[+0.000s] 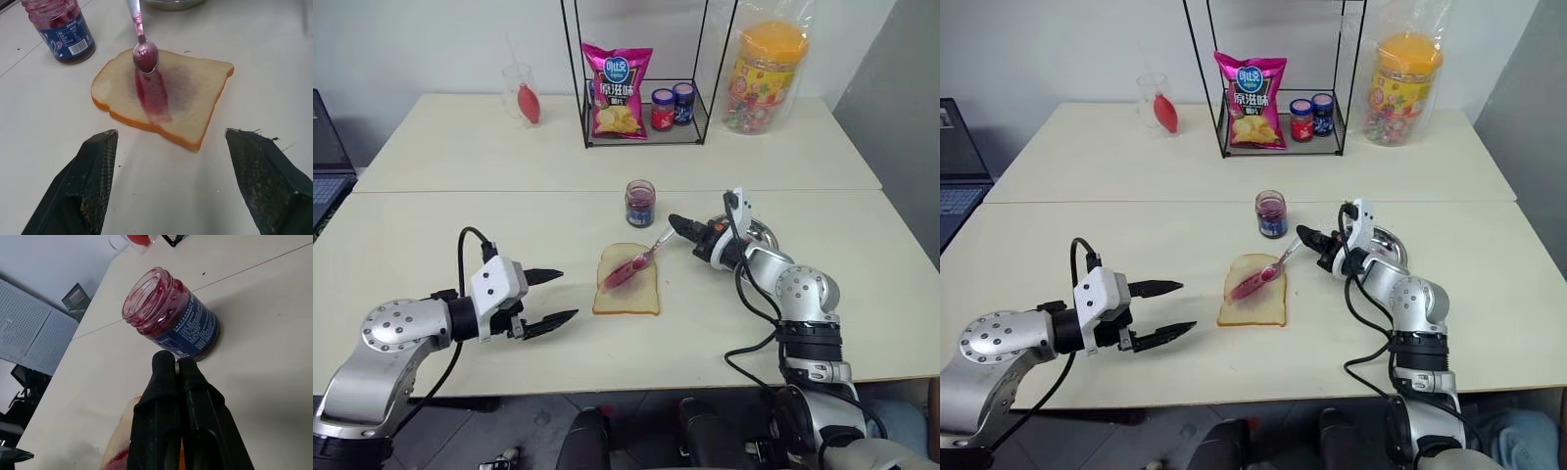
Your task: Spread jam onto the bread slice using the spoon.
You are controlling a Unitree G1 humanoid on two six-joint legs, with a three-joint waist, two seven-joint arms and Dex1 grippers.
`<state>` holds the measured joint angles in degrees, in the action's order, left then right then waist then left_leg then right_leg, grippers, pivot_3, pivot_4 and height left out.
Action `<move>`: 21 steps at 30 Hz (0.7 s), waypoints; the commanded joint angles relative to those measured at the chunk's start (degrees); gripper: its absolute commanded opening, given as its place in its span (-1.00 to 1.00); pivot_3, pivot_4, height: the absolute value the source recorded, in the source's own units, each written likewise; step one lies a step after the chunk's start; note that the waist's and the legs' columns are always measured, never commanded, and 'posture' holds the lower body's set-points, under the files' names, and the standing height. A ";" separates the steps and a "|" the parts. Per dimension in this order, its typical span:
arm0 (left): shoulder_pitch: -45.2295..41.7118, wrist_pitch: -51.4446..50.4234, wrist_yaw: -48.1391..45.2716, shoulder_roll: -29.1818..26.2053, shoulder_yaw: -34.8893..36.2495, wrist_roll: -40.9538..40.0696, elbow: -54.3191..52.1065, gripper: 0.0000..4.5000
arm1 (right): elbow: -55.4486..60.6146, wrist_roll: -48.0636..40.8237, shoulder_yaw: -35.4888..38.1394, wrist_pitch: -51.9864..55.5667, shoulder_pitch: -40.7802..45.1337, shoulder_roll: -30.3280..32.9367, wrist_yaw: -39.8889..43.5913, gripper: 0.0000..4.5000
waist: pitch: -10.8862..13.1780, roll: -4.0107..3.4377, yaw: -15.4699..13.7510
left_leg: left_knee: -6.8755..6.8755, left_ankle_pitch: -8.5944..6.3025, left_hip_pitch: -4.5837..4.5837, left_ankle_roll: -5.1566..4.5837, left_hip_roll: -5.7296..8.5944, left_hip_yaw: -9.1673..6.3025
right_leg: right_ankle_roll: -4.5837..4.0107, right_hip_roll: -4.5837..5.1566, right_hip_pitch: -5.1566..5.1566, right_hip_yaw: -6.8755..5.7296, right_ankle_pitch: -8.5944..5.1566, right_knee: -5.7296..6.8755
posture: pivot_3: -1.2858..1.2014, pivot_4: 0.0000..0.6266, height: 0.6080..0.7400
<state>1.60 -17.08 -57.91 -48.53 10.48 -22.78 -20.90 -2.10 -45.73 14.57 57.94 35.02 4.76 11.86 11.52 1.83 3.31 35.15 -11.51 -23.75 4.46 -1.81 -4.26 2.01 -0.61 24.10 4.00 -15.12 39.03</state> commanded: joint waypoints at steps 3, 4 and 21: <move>-1.08 0.52 0.58 0.24 0.00 -0.05 -0.74 0.63 | 5.95 -6.92 2.98 2.93 1.07 -4.85 -5.60 -0.98 | 0.00 0.00 0.03 | 0.00 0.00 0.01 0.00 -0.01 0.00 | 0.00 0.00 0.00 0.00 0.00 0.01 | 0.03 -0.52 1.00; -1.26 0.55 0.57 0.26 -0.30 0.07 -0.79 0.63 | 5.28 -6.01 2.17 2.10 0.94 -5.60 -5.81 -0.98 | 0.00 0.00 0.04 | 0.00 0.00 0.01 0.00 -0.01 0.00 | 0.00 0.00 0.00 0.00 0.00 0.01 | 0.03 -0.52 1.00; -3.50 1.25 0.70 0.85 -2.89 1.03 -0.01 0.63 | 1.47 -2.59 0.63 0.33 -2.50 -3.63 -5.39 -0.98 | 0.00 0.00 0.00 | 0.00 0.00 0.00 0.00 -0.01 -0.01 | -0.07 -0.01 0.00 -0.01 0.05 0.00 | 0.03 -0.52 1.00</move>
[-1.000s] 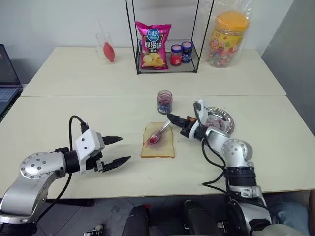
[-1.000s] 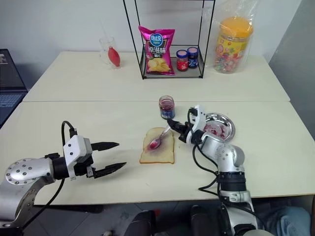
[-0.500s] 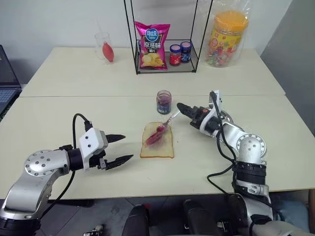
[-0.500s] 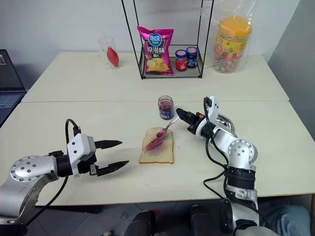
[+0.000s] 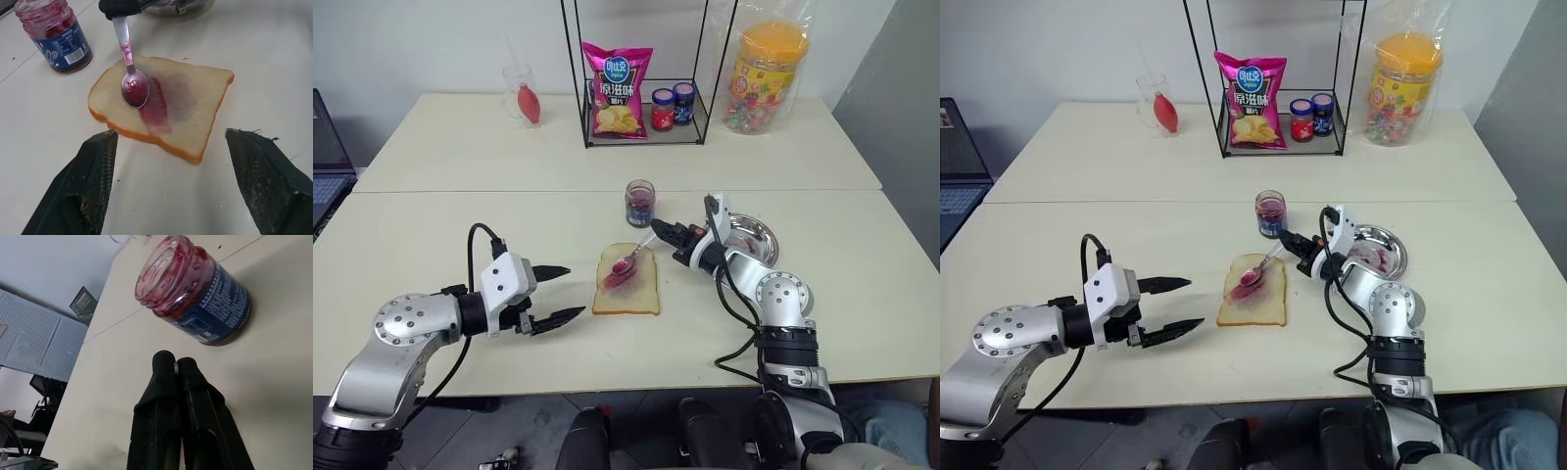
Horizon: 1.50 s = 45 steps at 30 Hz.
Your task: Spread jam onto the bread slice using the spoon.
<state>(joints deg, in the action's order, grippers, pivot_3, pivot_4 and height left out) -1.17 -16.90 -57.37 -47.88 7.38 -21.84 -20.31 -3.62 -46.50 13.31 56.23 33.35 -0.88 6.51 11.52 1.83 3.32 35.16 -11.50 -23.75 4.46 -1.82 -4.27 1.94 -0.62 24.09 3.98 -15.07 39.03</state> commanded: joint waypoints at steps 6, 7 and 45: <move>-1.09 1.24 0.13 0.31 -0.27 0.27 -0.34 0.63 | 5.72 -6.45 5.74 7.84 -2.15 5.94 -1.75 -0.98 | 0.00 0.00 -0.09 | 0.00 0.00 0.00 0.00 0.01 0.00 | 0.06 0.00 0.00 0.00 -0.04 -0.01 | 0.03 -0.52 1.00; -1.16 1.24 0.12 0.32 -0.33 0.26 -0.32 0.63 | 6.21 -7.12 6.00 8.56 -2.24 6.14 -2.02 -0.98 | 0.00 0.01 -0.05 | 0.00 0.00 0.00 0.00 0.01 0.00 | 0.06 0.00 0.00 0.01 -0.03 0.00 | 0.03 -0.52 1.00; 0.76 1.93 -0.45 0.72 -1.04 0.28 -1.52 0.63 | 9.95 -13.96 5.70 12.94 -4.23 7.20 -5.45 -0.98 | -0.01 0.00 -0.03 | 0.00 0.00 0.00 -0.01 -0.01 0.00 | 0.06 -0.03 0.00 0.02 -0.04 0.00 | 0.03 -0.52 1.00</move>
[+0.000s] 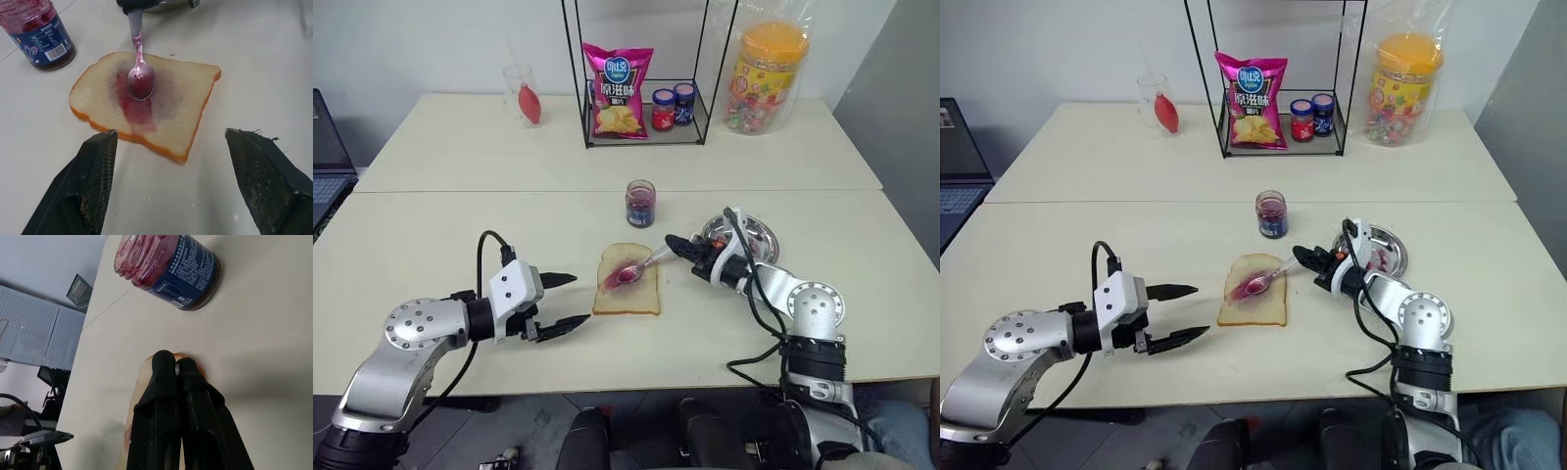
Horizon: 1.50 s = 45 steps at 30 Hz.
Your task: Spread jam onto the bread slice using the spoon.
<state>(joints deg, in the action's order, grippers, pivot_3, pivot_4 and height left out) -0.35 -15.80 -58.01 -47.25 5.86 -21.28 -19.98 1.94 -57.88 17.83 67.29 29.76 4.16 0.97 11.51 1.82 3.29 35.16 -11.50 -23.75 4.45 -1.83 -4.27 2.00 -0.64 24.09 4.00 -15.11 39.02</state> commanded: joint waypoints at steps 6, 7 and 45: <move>-0.01 -1.53 -0.20 -0.70 2.68 -3.08 -3.03 0.63 | 7.76 -7.59 3.21 2.65 0.64 3.94 0.41 -0.98 | 0.00 -0.01 0.06 | 0.00 0.00 0.00 0.00 0.00 0.00 | 0.00 0.00 0.00 0.00 0.00 0.00 | 0.03 -0.52 1.00; -0.03 -2.15 -0.34 -0.98 3.21 -3.81 -3.42 0.63 | 8.19 -8.70 3.59 2.74 0.97 4.08 0.24 -0.98 | 0.00 0.00 0.07 | 0.00 0.00 0.00 0.00 0.00 0.00 | 0.00 0.00 0.01 0.01 0.00 0.01 | 0.03 -0.52 1.00; -34.70 -8.83 7.31 19.96 -23.91 6.96 5.20 0.63 | -14.88 5.74 12.09 -19.89 -3.35 26.74 14.89 -0.98 | -0.08 -0.15 0.03 | 0.62 0.01 -0.10 -0.05 0.05 0.11 | 0.21 -0.06 -0.13 0.18 0.22 0.03 | 0.03 -0.52 1.00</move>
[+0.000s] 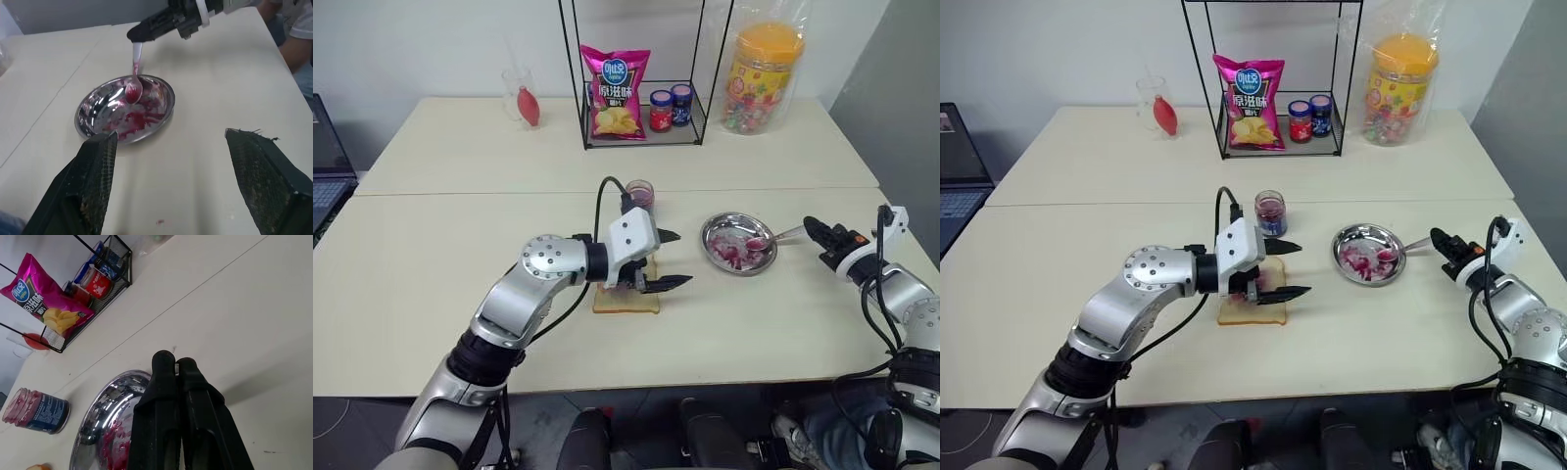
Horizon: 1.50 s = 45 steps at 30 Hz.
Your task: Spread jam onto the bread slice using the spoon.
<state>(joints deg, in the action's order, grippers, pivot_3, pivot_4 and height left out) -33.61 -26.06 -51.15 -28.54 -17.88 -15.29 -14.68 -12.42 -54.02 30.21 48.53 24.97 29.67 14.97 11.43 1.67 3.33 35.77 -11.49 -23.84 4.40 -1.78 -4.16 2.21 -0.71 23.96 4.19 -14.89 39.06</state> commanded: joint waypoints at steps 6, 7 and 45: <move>-1.79 1.88 0.15 2.02 -0.02 1.80 0.53 0.63 | 0.78 7.24 -3.39 -3.91 1.63 1.91 3.14 -0.49 | -0.02 -0.06 -0.03 | 0.02 0.00 0.00 0.00 0.01 0.00 | 0.01 0.00 -0.02 0.00 0.00 0.00 | 0.03 -0.52 1.00; -1.86 1.93 0.13 2.09 0.06 1.90 0.65 0.63 | 0.92 7.76 -3.55 -4.26 1.62 1.89 3.51 -0.37 | -0.02 -0.06 -0.04 | 0.02 0.00 0.00 0.00 0.01 0.00 | 0.01 0.00 -0.02 0.00 0.00 0.00 | 0.03 -0.52 1.00; 11.90 -1.38 -0.47 -16.76 18.59 2.04 -4.16 0.63 | 31.36 18.43 -14.43 -17.05 -11.58 8.94 22.54 0.61 | -0.01 -0.12 -0.02 | 0.08 0.00 0.06 0.00 -0.01 -0.09 | 0.03 0.01 -0.14 -0.05 0.00 -0.06 | 0.03 -0.52 1.00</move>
<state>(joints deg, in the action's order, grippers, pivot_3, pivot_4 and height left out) -24.27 -28.38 -50.98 -42.76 -3.32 -13.88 -16.27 13.55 -34.82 17.03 31.32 14.83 36.30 33.68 11.43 1.55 3.32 35.85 -11.50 -23.75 4.41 -1.80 -4.25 2.25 -0.69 23.80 4.13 -14.89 39.00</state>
